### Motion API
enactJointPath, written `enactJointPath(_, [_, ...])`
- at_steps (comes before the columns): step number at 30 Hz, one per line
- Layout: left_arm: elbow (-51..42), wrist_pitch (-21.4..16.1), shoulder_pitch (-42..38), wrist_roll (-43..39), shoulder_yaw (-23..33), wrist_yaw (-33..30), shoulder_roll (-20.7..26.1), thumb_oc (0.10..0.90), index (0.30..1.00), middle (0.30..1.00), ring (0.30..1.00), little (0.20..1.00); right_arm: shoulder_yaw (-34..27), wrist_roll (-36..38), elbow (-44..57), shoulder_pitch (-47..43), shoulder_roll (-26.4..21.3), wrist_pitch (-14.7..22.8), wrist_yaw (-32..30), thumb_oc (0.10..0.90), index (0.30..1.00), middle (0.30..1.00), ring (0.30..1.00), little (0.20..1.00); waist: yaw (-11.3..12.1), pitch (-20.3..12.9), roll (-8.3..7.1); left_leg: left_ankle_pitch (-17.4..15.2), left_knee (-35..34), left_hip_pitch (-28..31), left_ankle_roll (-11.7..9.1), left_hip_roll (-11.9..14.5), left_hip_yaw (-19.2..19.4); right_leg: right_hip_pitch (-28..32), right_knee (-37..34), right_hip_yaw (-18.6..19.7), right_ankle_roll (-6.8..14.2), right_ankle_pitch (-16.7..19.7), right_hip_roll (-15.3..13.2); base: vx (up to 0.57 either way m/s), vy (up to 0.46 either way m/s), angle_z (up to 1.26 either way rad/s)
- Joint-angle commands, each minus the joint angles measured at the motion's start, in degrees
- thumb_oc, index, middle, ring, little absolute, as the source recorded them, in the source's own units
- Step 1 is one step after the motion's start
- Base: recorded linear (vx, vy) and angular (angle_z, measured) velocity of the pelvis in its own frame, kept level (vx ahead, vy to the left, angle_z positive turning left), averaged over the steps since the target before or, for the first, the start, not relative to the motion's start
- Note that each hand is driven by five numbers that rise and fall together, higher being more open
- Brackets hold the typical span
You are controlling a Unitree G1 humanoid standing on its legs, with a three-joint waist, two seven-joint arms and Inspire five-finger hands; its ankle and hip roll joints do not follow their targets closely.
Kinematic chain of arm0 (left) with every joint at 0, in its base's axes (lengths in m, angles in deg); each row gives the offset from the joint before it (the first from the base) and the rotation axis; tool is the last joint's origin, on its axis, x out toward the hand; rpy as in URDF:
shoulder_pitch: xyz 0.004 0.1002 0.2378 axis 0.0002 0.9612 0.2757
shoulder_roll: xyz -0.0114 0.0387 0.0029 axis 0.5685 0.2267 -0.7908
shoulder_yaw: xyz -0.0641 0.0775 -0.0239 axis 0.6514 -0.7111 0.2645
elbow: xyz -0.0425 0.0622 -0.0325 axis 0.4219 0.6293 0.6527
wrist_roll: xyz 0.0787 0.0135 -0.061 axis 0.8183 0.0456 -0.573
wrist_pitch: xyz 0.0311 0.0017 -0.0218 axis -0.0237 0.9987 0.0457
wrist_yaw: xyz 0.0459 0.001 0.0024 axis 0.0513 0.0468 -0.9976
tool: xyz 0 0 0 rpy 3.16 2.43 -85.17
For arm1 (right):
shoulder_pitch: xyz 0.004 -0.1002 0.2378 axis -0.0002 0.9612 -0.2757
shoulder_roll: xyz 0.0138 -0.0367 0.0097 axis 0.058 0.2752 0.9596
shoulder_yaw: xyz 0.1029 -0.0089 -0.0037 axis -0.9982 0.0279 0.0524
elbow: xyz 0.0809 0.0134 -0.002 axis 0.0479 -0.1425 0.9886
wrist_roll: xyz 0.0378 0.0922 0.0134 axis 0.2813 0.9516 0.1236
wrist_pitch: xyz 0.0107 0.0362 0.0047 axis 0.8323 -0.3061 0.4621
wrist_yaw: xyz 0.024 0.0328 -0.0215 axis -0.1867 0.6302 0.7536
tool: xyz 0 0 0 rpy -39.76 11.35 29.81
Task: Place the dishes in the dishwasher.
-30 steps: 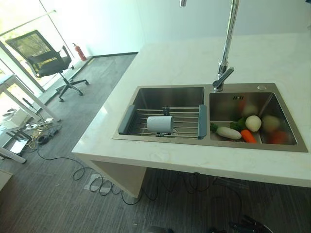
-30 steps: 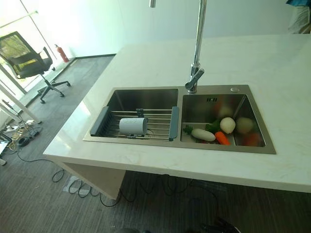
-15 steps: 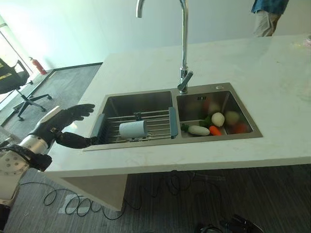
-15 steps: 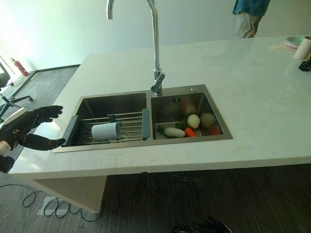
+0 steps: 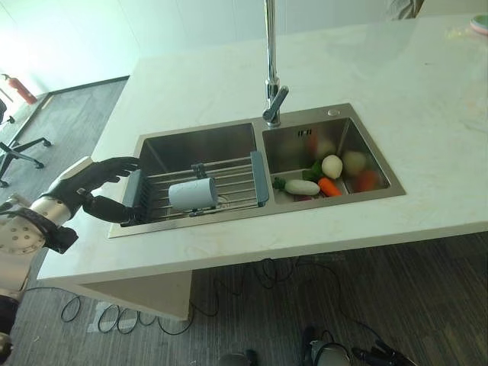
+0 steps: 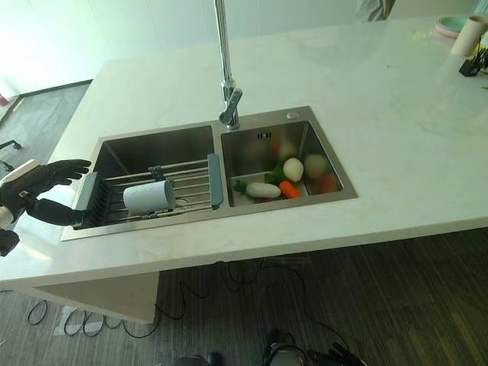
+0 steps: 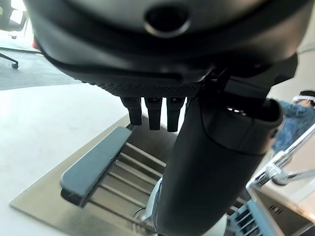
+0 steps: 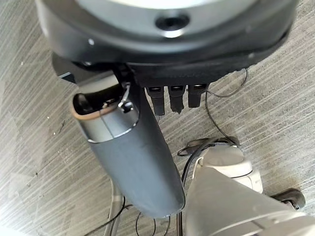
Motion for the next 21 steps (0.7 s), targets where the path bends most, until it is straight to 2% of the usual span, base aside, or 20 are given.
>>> enactJointPath(1, [-1.64,-3.08,-6.33,-0.21,5.55,-3.19,4.62,0.8,0.9,0.9,0.9,0.9,-0.75,2.47,2.17,-1.13,-1.57,3.07,1.39,0.8,0.9,0.9,0.9,0.9,-0.71,-2.24,0.45,-3.91,1.08,-2.88,-0.35,0.98,-2.21,5.55,-0.89,3.59,10.71,-8.12,-5.28,-0.03,0.008,-0.1])
enactJointPath(7, [-5.04,-2.46,-6.29,3.06,3.07,-2.51,3.1,0.8,0.9,0.9,0.9,0.9,-1.09,1.45,2.83,-0.89,-1.66,3.22,2.01,0.8,0.9,0.9,0.9,0.9,-1.74,-1.44,0.93,-3.88,1.08,-3.09,-0.24,0.59,-1.42,4.66,-0.89,3.76,11.03,-7.57,-5.8,-0.02,-0.002,-0.1])
enactJointPath(18, [-5.91,-1.15,-6.9,3.73,2.13,-2.97,2.88,0.8,0.9,0.9,0.9,0.9,-1.39,1.47,2.89,-0.47,-1.72,2.94,1.91,0.8,0.9,0.9,0.9,0.9,-2.39,-0.9,1.21,-3.9,1.08,-3.0,-0.01,0.06,-1.14,4.31,-0.89,4.42,11.19,-7.27,-5.98,0.0,-0.001,-0.03])
enactJointPath(21, [-6.75,-0.71,-7.33,6.09,1.53,-3.34,2.88,0.8,0.9,0.9,0.9,0.9,-1.3,1.36,3.31,-0.36,-1.6,3.37,2.51,0.8,0.9,0.9,0.9,0.9,-2.59,-0.61,1.3,-3.86,1.08,-3.16,0.05,-0.17,-1.16,4.06,-0.89,4.63,11.26,-7.15,-6.09,0.01,0.006,-0.04])
